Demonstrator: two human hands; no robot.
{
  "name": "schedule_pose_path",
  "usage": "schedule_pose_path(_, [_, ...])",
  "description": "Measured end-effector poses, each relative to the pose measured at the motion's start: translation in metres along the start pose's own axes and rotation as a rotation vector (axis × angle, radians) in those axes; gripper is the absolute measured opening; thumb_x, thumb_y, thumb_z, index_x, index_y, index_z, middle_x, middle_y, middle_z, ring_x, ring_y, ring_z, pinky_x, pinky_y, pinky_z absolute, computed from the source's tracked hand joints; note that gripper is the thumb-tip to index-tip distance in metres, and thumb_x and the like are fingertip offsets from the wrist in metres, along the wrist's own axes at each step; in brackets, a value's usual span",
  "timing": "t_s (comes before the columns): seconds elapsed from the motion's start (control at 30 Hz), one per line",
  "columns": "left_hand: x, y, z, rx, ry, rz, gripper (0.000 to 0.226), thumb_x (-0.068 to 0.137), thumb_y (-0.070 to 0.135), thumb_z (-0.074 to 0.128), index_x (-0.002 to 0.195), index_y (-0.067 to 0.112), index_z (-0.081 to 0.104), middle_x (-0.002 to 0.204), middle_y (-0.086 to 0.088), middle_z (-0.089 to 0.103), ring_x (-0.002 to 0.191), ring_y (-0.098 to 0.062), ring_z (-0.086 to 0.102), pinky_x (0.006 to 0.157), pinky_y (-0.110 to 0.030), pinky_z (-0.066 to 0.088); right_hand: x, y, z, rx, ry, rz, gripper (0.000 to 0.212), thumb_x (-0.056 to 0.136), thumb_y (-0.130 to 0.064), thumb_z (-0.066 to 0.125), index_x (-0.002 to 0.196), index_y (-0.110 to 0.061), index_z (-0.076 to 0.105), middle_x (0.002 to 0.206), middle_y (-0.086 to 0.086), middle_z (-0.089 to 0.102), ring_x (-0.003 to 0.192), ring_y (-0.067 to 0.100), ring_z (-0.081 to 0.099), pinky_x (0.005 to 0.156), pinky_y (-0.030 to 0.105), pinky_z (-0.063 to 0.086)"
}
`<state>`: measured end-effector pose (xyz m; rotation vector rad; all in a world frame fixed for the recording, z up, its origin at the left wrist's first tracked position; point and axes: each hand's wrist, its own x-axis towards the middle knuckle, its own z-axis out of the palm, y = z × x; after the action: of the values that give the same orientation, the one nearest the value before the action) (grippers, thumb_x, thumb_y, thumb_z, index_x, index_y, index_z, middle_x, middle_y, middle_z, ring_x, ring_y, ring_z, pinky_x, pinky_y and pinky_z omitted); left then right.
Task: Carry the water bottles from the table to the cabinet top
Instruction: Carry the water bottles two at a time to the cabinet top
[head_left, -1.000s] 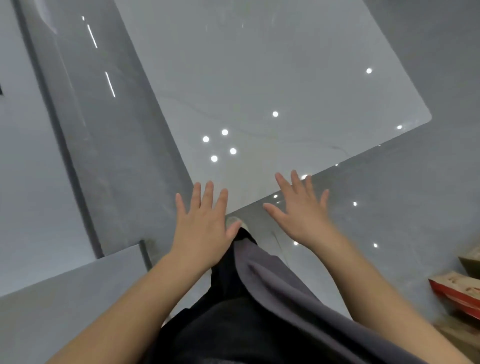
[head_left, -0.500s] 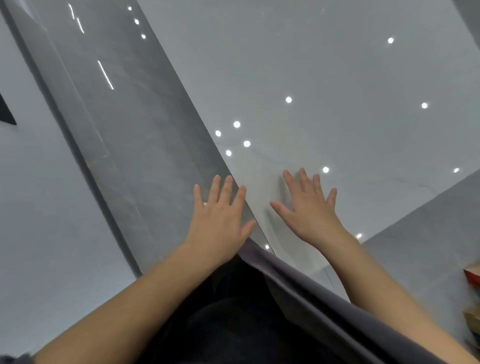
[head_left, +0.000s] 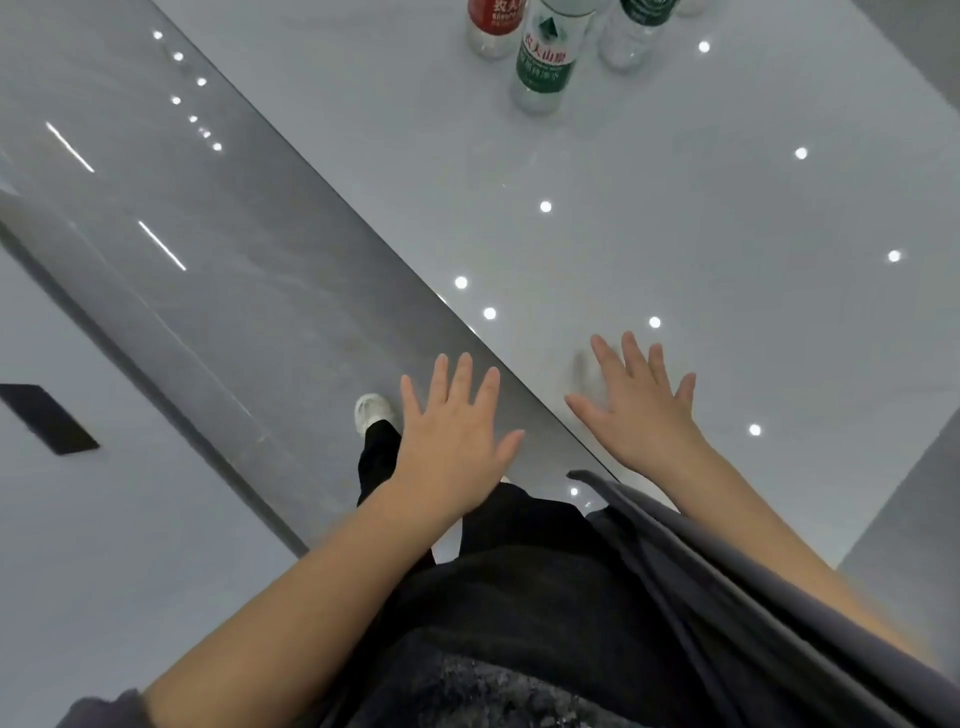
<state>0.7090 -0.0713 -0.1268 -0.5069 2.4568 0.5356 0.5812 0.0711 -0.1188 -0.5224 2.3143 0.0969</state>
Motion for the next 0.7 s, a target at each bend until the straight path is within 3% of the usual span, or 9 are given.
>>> schedule_pose_path(0.23, [0.055,-0.08,-0.09,0.064,0.003,0.137,0.071,0.097,0.058,0.029,0.154,0.021,0.007,0.163,-0.007,0.001,0.149,-0.029,-0.008,0.117,-0.059,0.0,0.026,-0.086,-0.023,0.255,0.12,0.091,0.068,0.101,-0.047,0.037,0.156,-0.029,0.002,0.165,0.002,-0.007,0.151,0.027,-0.011,0.119,0.056,-0.003])
schedule_pose_path(0.57, [0.178,-0.12,-0.18,0.176,-0.042,0.24,0.07,0.097,0.056,0.029,0.154,0.021,0.008,0.163,-0.007,0.002,0.149,-0.028,-0.006,0.118,-0.056,0.003,0.121,-0.131,-0.086,0.574,0.249,0.222,0.075,0.098,-0.045,0.048,0.156,-0.031,0.002,0.165,0.001,-0.006,0.151,0.024,-0.009,0.12,0.052,-0.001])
schedule_pose_path(0.63, [0.209,-0.124,-0.199,0.173,-0.028,0.244,0.071,0.097,0.056,0.031,0.154,0.02,0.009,0.162,-0.006,0.004,0.149,-0.028,-0.003,0.118,-0.055,0.005,0.148,-0.138,-0.105,0.728,0.327,0.215,0.083,0.094,-0.04,0.057,0.156,-0.03,0.003,0.165,-0.002,0.0,0.152,0.02,-0.004,0.122,0.048,0.004])
schedule_pose_path(0.7, [0.237,-0.125,-0.217,0.127,-0.028,0.255,0.075,0.096,0.054,0.037,0.155,0.019,0.004,0.163,-0.006,0.004,0.15,-0.027,-0.001,0.119,-0.052,0.005,0.17,-0.144,-0.122,0.96,0.428,0.208,0.091,0.089,-0.033,0.068,0.156,-0.029,0.006,0.164,-0.007,0.01,0.15,0.012,0.007,0.121,0.035,0.014])
